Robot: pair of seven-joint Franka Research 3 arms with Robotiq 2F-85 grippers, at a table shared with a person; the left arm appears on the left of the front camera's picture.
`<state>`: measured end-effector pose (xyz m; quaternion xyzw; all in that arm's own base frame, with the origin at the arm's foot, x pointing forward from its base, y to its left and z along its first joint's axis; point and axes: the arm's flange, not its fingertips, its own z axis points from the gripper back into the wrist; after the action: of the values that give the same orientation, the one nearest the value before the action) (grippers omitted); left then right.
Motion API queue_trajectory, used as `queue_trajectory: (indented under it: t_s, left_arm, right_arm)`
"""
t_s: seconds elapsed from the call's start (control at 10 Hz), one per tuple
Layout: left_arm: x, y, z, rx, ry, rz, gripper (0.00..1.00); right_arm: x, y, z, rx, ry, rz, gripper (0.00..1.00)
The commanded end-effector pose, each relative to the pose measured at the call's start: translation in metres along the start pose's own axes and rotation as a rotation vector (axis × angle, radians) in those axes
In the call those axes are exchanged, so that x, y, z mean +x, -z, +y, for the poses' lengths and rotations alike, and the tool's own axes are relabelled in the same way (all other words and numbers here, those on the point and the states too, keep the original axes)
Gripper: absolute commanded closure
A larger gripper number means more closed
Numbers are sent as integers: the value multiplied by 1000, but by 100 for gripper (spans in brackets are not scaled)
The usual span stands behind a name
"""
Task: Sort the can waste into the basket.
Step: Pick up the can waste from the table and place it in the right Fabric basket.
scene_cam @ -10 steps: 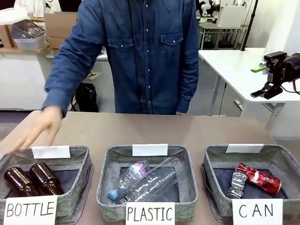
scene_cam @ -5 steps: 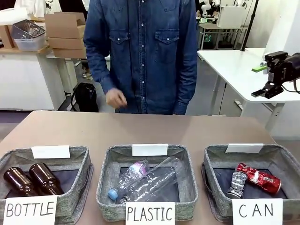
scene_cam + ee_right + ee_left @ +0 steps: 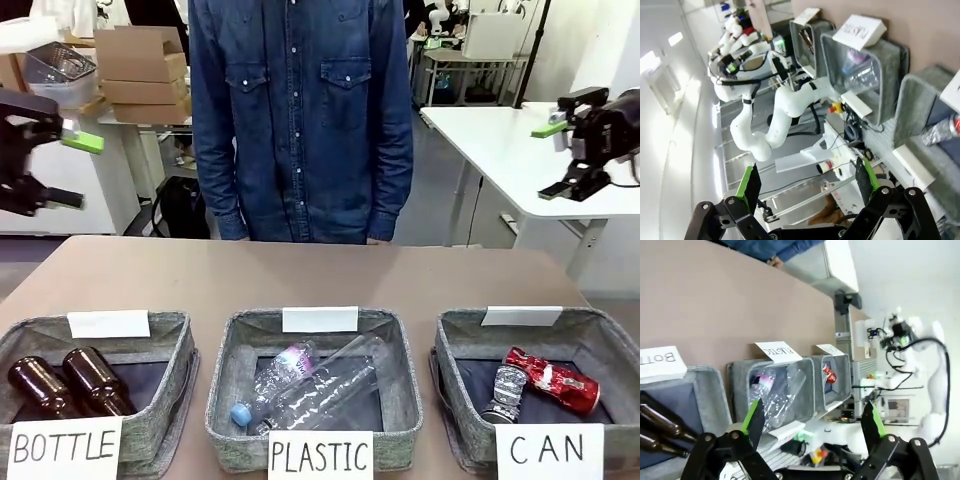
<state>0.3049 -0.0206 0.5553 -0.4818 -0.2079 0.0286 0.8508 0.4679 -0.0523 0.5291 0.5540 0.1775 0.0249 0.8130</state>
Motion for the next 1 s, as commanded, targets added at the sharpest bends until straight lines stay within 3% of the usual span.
queue_trajectory:
  t_s: [0.0, 0.1, 0.2, 0.3, 0.9]
  left_arm:
    - [-18, 18, 46, -73, -53, -29, 0]
    - [-18, 23, 54, -128, -17, -57, 0]
    - [-24, 31, 55, -209, 106, 29, 0]
    - [16, 14, 33, -56, -65, -16, 0]
    - [16, 14, 33, -56, -65, -16, 0]
  right_arm:
    - [-49, 18, 13, 53, 77, 13, 0]
    - [-57, 16, 16, 111, 80, -9, 0]
    - [-49, 15, 15, 97, 59, -130, 0]
    - [-46, 14, 15, 33, 51, 13, 0]
    - [-46, 14, 15, 33, 51, 13, 0]
